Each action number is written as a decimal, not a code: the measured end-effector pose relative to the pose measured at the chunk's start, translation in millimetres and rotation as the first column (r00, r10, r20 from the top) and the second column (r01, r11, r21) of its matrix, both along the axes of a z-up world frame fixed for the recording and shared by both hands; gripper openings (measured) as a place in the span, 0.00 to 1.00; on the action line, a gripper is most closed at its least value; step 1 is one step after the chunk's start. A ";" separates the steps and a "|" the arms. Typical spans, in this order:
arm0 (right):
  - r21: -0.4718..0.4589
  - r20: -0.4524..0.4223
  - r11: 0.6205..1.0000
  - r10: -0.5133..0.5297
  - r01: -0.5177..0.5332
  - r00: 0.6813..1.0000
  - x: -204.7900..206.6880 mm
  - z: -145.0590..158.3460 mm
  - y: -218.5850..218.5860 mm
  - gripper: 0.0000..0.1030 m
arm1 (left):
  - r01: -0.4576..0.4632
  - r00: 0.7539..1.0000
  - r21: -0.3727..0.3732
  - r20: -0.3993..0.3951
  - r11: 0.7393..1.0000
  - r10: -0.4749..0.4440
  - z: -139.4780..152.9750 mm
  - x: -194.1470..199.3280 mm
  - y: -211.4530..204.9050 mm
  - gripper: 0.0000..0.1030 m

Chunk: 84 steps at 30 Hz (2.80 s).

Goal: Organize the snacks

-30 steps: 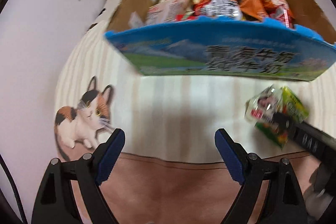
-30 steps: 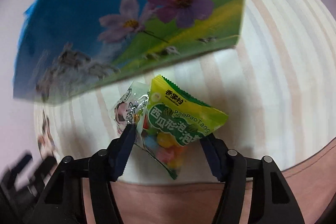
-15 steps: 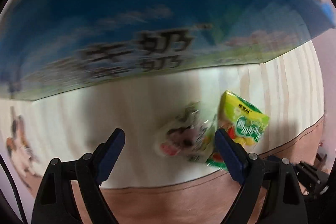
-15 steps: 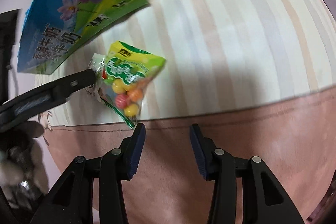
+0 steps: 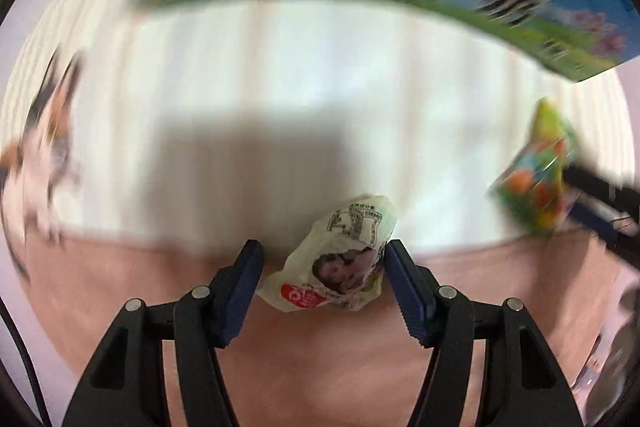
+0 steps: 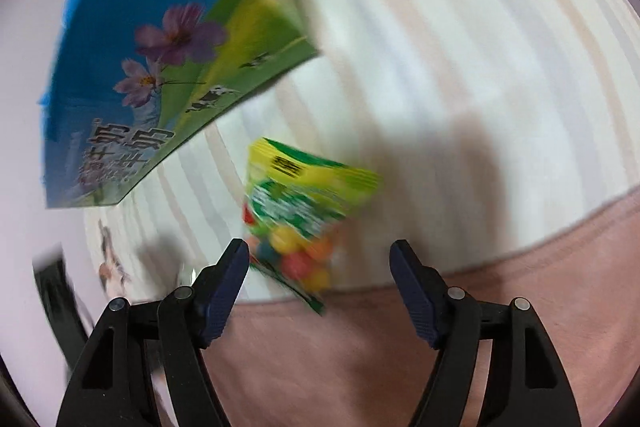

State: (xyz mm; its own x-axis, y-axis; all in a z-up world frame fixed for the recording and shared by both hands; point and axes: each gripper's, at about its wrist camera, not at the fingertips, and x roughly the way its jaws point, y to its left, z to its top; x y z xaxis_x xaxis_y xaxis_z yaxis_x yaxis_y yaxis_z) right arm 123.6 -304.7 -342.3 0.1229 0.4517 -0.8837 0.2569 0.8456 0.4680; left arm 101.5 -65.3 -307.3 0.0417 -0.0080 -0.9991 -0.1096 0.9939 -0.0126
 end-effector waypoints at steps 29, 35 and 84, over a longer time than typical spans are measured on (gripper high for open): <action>-0.172 -0.169 0.894 0.387 -0.414 0.906 -82.5 -17.1 31.6 0.58 | -0.064 0.994 -0.141 -0.101 0.988 0.049 -75.7 -32.1 29.9 1.00; -0.178 -0.171 0.902 0.365 -0.393 0.915 -87.7 -16.6 27.6 0.58 | -0.072 0.990 -0.104 -0.130 0.992 0.058 -83.4 -41.2 10.4 1.00; -0.310 -0.145 0.883 0.323 -0.353 0.935 -85.0 -35.7 59.4 0.49 | -0.090 0.993 -0.084 -0.090 0.992 0.082 -30.3 -65.6 77.9 0.51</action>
